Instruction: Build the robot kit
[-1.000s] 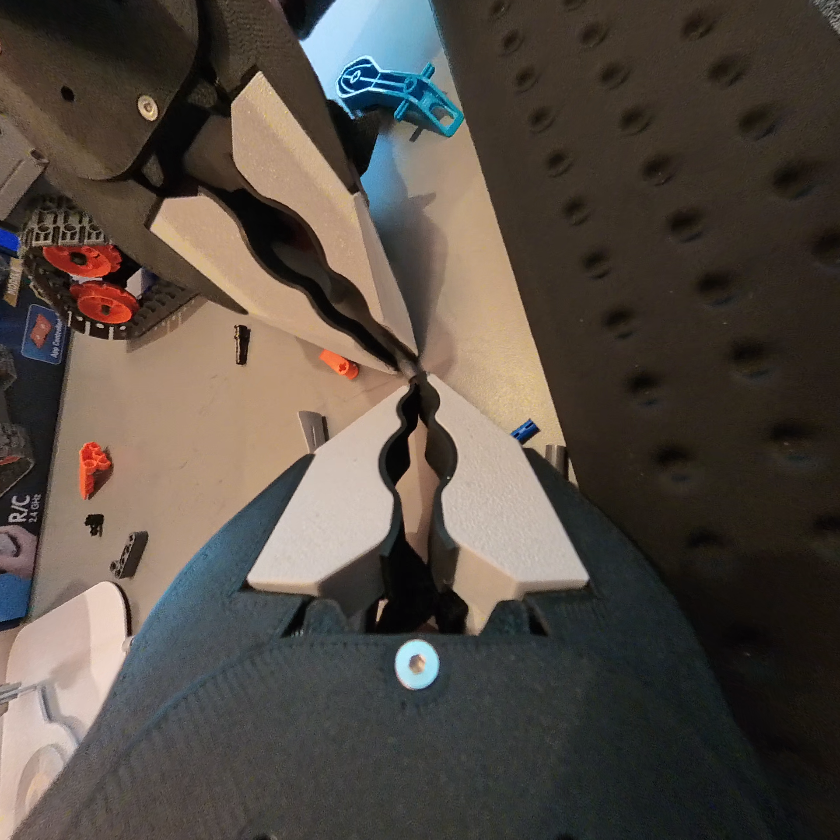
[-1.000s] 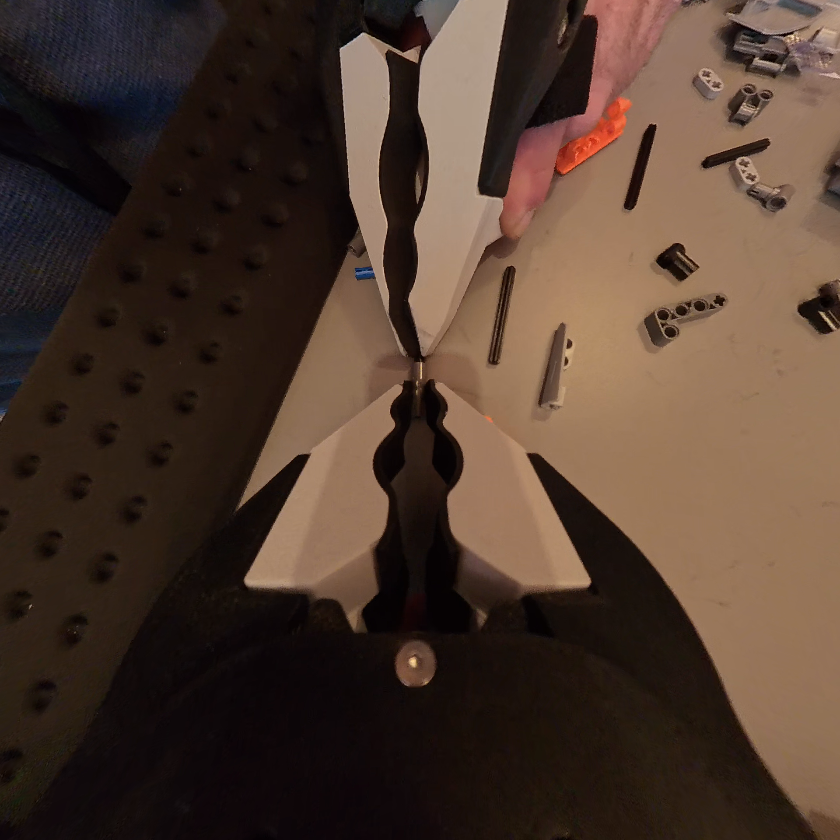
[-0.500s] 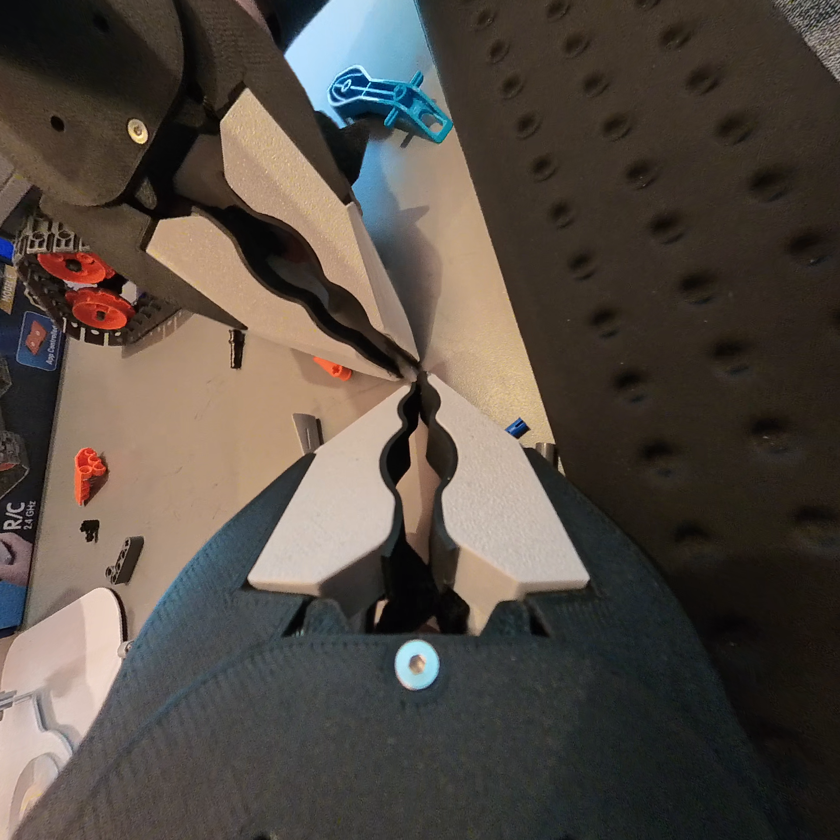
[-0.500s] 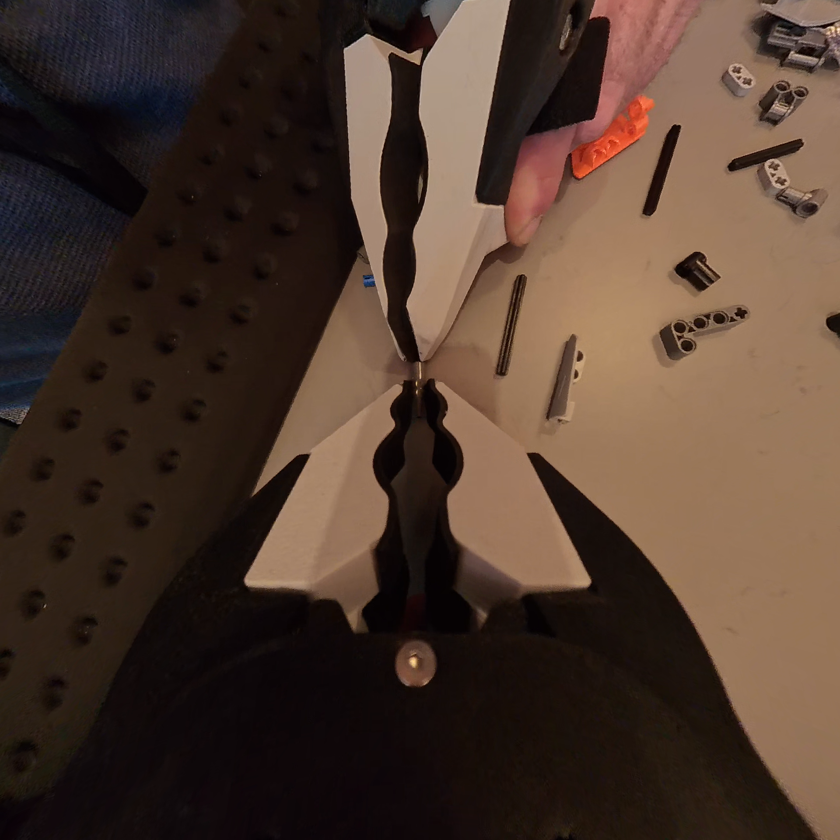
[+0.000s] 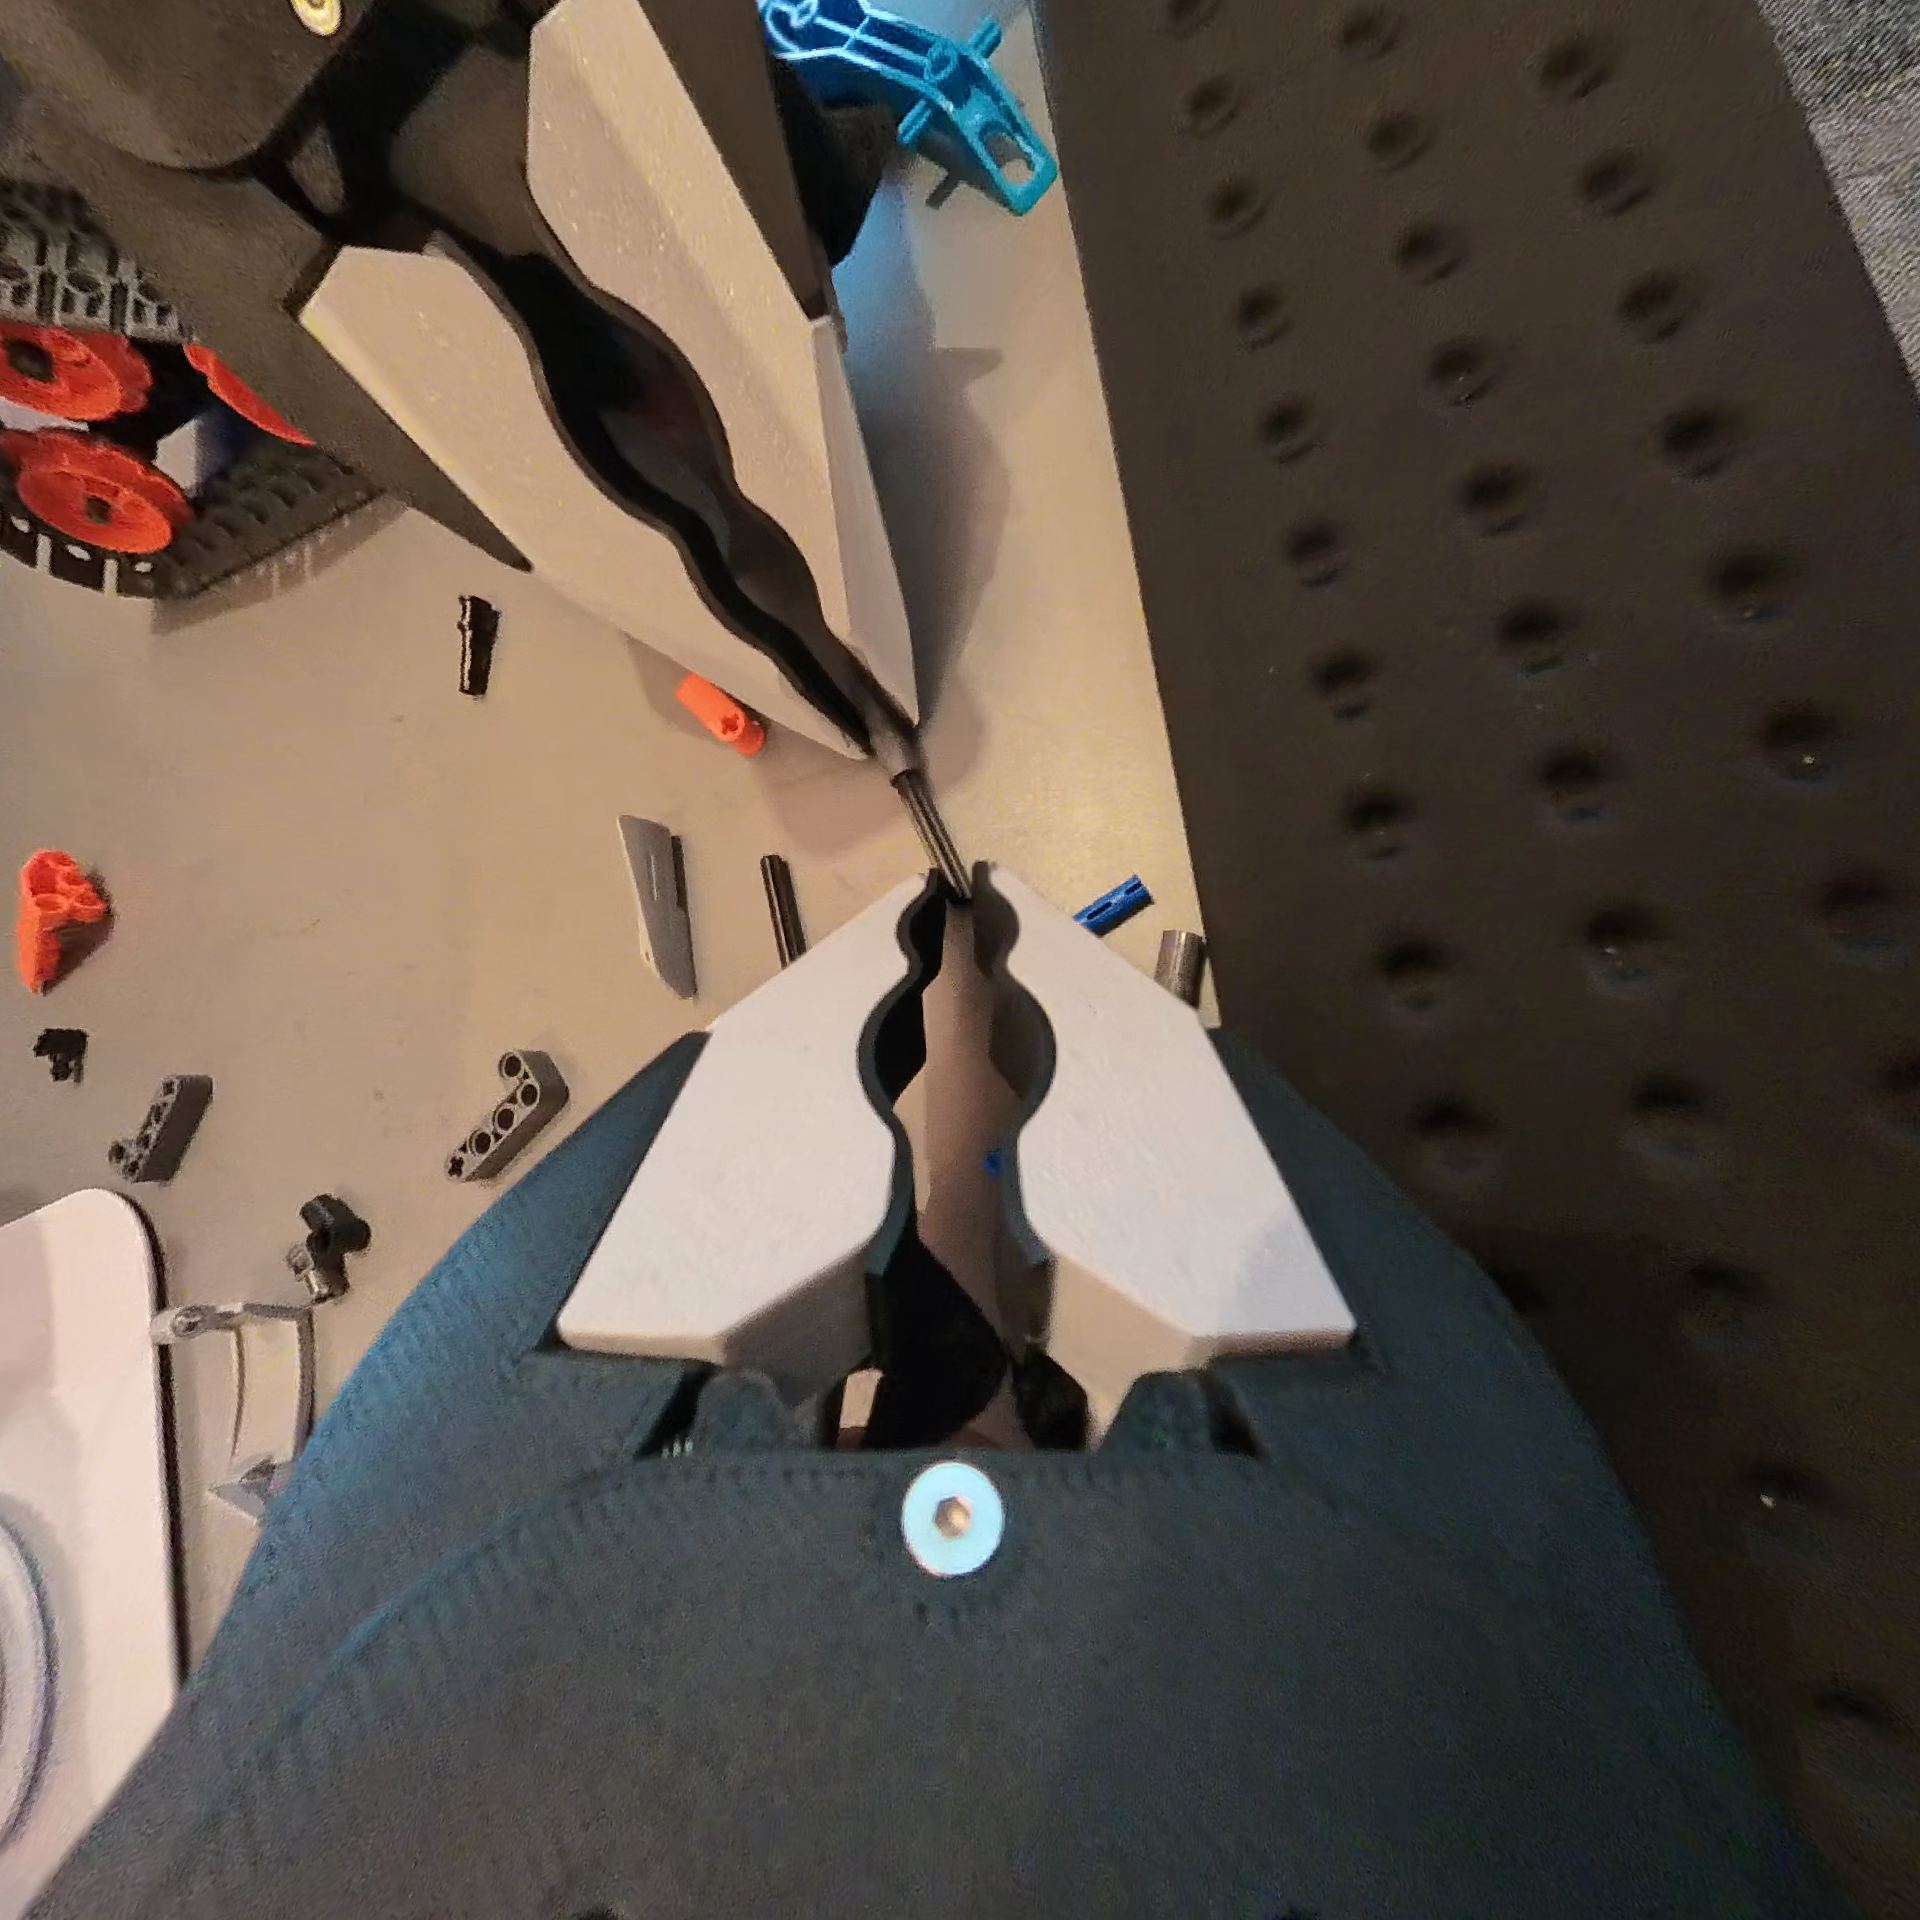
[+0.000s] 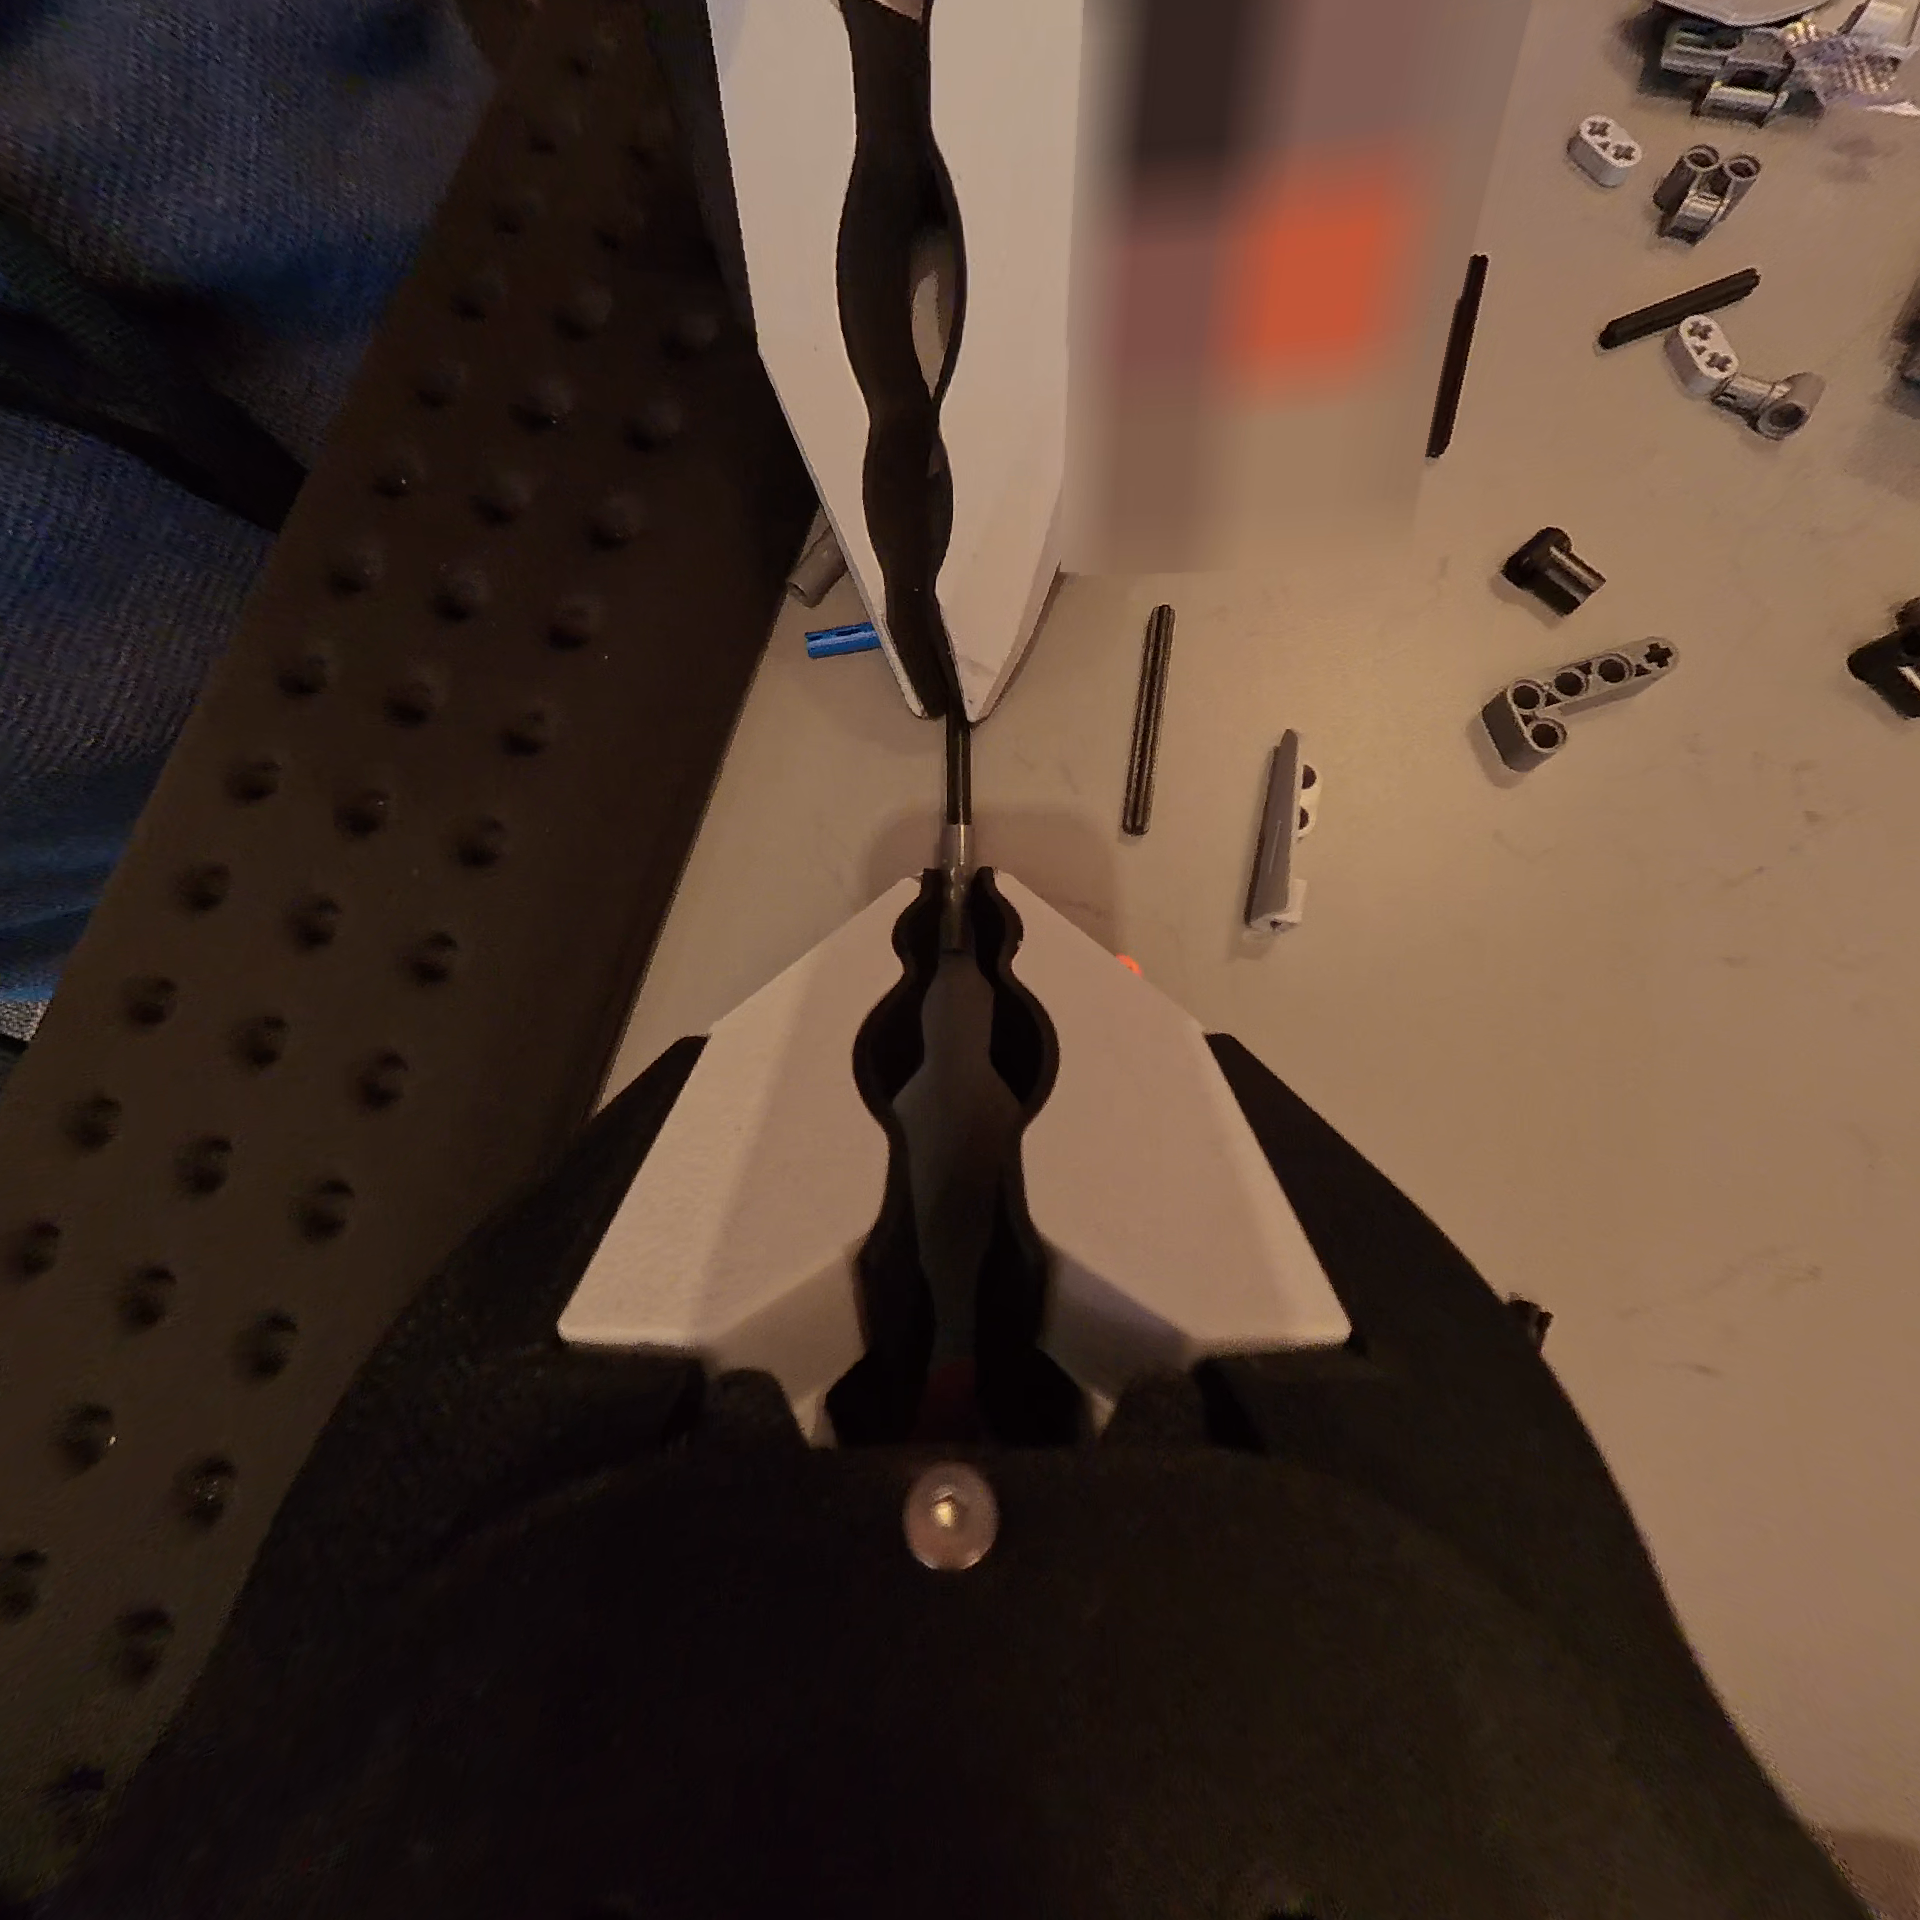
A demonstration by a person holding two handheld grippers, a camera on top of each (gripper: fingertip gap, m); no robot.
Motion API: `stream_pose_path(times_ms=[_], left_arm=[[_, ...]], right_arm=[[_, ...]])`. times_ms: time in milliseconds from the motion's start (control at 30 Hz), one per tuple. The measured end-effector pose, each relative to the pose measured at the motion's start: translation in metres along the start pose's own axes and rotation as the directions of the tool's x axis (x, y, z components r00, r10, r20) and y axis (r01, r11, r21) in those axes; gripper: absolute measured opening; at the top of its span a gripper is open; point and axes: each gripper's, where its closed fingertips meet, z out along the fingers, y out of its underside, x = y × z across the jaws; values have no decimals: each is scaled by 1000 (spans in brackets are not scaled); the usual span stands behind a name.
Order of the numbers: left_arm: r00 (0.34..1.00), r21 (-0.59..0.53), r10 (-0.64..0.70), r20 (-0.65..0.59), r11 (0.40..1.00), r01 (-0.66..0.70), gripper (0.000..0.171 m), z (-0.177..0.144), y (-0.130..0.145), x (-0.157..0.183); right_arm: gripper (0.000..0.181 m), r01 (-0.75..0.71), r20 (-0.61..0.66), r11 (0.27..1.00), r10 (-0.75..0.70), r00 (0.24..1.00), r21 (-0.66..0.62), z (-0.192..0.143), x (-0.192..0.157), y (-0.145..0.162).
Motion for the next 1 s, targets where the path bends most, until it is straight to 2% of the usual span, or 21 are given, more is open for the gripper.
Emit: stream_pose_path(times_ms=[733, 933, 1000], left_arm=[[1000, 50, -22, -4, 999, 22, 0, 6, -8, -1], [998, 36, -2, 56, 999, 0, 0, 0, -6, -10], [995, 63, -30, 90, 998, 24, 6, -7, -8, -19]], right_arm=[[4, 27, 7, 999, -27, 1000, -35, 10, -5, -10], [4, 17, -29, 1000, -17, 999, -22, 7, -2, -9], [4, 9, -24, 1000, -8, 1000, 20, 1, -3, -14]])
